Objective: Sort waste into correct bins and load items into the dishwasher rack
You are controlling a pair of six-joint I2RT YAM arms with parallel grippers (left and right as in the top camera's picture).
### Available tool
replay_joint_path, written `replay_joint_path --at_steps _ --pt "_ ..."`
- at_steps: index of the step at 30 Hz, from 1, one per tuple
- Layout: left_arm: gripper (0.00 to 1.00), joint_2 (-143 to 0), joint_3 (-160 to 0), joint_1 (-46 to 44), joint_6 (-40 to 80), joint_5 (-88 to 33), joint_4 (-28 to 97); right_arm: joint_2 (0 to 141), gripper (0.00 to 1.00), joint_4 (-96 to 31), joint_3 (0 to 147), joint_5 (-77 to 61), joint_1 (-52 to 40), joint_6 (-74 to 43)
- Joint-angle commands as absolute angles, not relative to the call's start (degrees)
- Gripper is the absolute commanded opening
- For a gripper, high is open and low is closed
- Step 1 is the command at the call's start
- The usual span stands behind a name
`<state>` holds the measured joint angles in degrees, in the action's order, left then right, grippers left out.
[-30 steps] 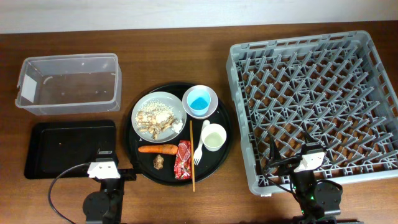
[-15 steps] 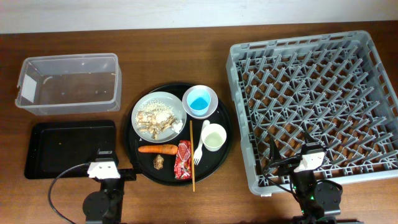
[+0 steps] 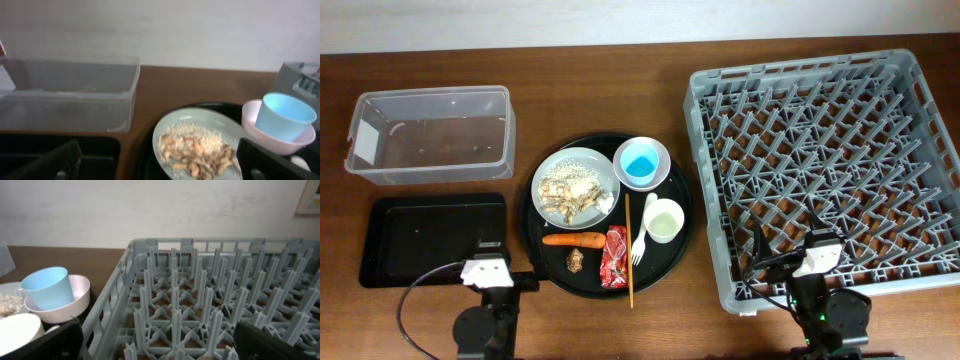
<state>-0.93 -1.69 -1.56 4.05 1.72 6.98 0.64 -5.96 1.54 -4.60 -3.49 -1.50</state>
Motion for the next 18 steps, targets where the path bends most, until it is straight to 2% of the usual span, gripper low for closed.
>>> replay_joint_path --at_steps 1,7,14,18 --pt "0.99 -3.9 -7.6 -1.8 3.2 1.2 13.2 1.0 0.99 -10.3 6.0 -5.6 -3.7 -2.0" --pt "0.99 -13.5 -16.9 -1.8 3.1 -0.3 19.2 7.2 0.99 -19.8 15.4 -5.7 -3.7 -2.0" --pt "0.99 -31.9 -31.8 -1.8 2.9 -3.6 28.5 23.2 0.99 -33.8 31.4 -10.3 -3.7 -1.9" --pt "0.99 -45.9 -44.9 -1.8 2.9 -5.0 39.9 35.4 0.99 -44.8 42.7 -10.3 -3.7 -1.9"
